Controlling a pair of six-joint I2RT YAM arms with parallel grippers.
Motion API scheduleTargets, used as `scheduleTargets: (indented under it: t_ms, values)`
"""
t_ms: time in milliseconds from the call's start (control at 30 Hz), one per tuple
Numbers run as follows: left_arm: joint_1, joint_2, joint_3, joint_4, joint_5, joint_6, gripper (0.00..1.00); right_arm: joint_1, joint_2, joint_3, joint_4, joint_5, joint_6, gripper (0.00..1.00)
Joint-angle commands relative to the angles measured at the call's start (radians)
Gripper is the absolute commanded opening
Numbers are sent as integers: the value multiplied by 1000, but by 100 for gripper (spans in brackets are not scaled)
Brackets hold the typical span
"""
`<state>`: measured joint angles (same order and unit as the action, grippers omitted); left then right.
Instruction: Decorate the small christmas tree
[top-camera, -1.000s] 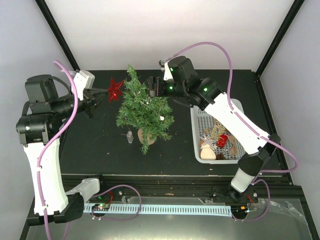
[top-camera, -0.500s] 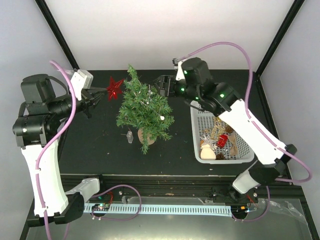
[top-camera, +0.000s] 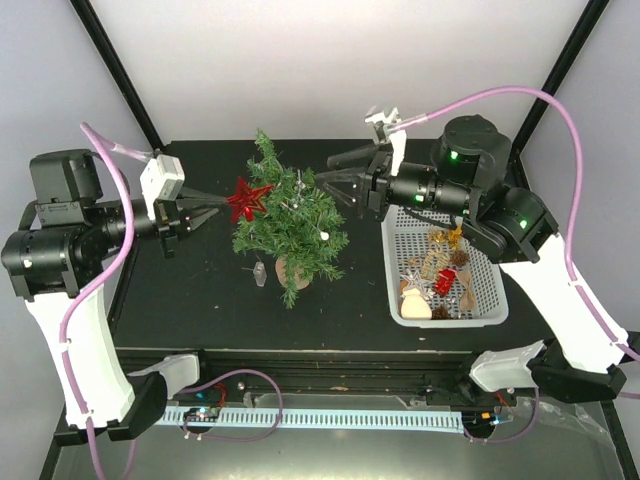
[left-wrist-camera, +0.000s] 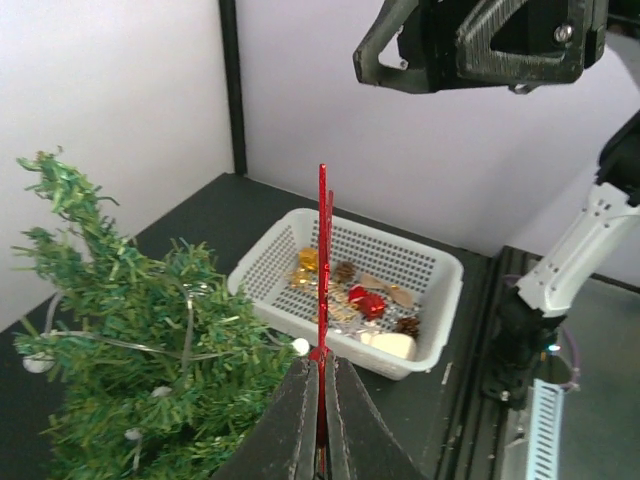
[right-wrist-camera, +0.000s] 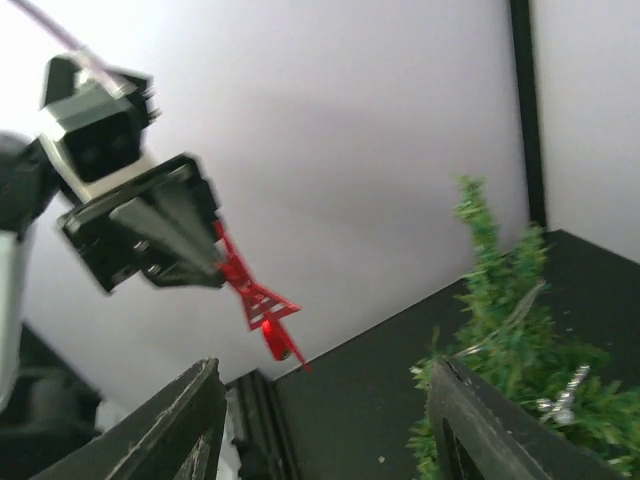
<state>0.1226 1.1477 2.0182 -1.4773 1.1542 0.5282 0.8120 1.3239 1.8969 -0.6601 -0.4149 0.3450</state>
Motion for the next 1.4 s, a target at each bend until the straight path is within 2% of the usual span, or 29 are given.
scheduleTargets:
  t_ms: [0, 133, 300, 500, 733, 1367]
  values:
    - [-17, 16, 12, -77, 132, 27, 2, 13, 29, 32, -79, -198, -88, 57]
    - [-23, 30, 0, -74, 216, -26, 2, 42, 51, 62, -127, -210, -106, 61]
    - [-27, 17, -52, -40, 278, -94, 2, 59, 46, 25, -85, -208, -86, 60]
    - [-40, -3, -91, -31, 285, -112, 2, 73, 64, 28, -31, -245, -45, 56]
    - [-48, -17, -117, -10, 286, -130, 1, 123, 118, 75, -48, -244, -39, 54]
    - [-59, -41, -157, 24, 283, -174, 2, 145, 177, 131, 2, -257, 10, 37]
